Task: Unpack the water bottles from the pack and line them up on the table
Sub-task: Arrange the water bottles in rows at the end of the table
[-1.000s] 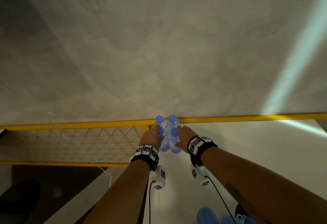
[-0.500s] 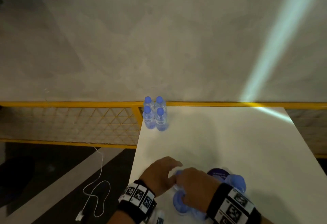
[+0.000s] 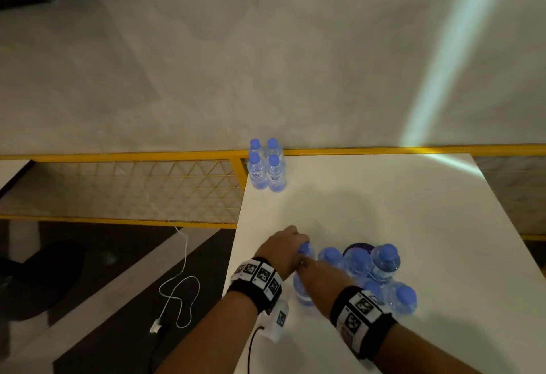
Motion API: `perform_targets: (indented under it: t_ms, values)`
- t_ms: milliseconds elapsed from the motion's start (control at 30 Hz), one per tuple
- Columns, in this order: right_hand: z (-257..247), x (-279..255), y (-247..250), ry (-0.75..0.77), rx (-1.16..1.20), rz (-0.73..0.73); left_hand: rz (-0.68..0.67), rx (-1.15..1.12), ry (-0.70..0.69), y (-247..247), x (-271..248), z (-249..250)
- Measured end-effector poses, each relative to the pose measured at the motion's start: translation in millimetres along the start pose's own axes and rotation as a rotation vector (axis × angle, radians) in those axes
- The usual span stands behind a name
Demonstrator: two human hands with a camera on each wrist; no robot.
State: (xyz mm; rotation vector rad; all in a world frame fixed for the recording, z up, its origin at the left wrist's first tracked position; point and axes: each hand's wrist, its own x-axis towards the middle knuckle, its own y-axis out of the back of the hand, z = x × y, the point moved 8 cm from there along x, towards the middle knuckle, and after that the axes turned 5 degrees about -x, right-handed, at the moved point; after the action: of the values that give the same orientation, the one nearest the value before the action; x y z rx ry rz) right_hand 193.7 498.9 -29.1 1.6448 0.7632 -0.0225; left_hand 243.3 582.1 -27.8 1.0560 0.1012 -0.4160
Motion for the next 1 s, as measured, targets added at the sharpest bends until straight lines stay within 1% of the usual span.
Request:
perform_targets:
  t_ms: [133,200,267,367,533,667,733,833,900,1000]
  values:
    - [-2.3,-1.1,4.2,0.067,-0.013,0.035,0.043,0.021,0.018,-2.6,1.2,-6.2]
    - [-1.8,-1.4,5.5,0.106,-0.005,0.026,0.055,0.008,0.027,0.2,4.1,-10.3]
    - [5.1,-1.7,20.5,0.116,0.009,0.102,0.088,0.008,0.028,10.9,10.9,-11.6]
    - [21.0,7.9,50.0,0.065,0.113,0.193,0.189,0.017,0.020,41.2,26.2,-9.8]
    - [39.3,48.7,99.7,0.056,0.194,0.266,0.278,0.089,0.010,94.8,76.9,-2.9]
    - [57.0,87.7,137.6,-0.010,0.180,0.357,0.284,0.169,0.005,129.3,133.3,-5.7]
    - [65.2,108.5,148.1,-0.054,0.169,0.358,0.290,0.195,0.017,143.5,160.5,-13.0]
    - [76.5,143.8,156.1,-0.104,0.141,0.316,0.273,0.216,0.038,153.5,196.1,-30.2]
    - [84.1,166.8,156.1,-0.126,0.129,0.272,0.240,0.253,0.066,151.0,217.5,-44.1]
    - [90.7,196.9,151.5,-0.137,0.090,0.225,0.226,0.302,0.129,142.5,242.4,-70.0]
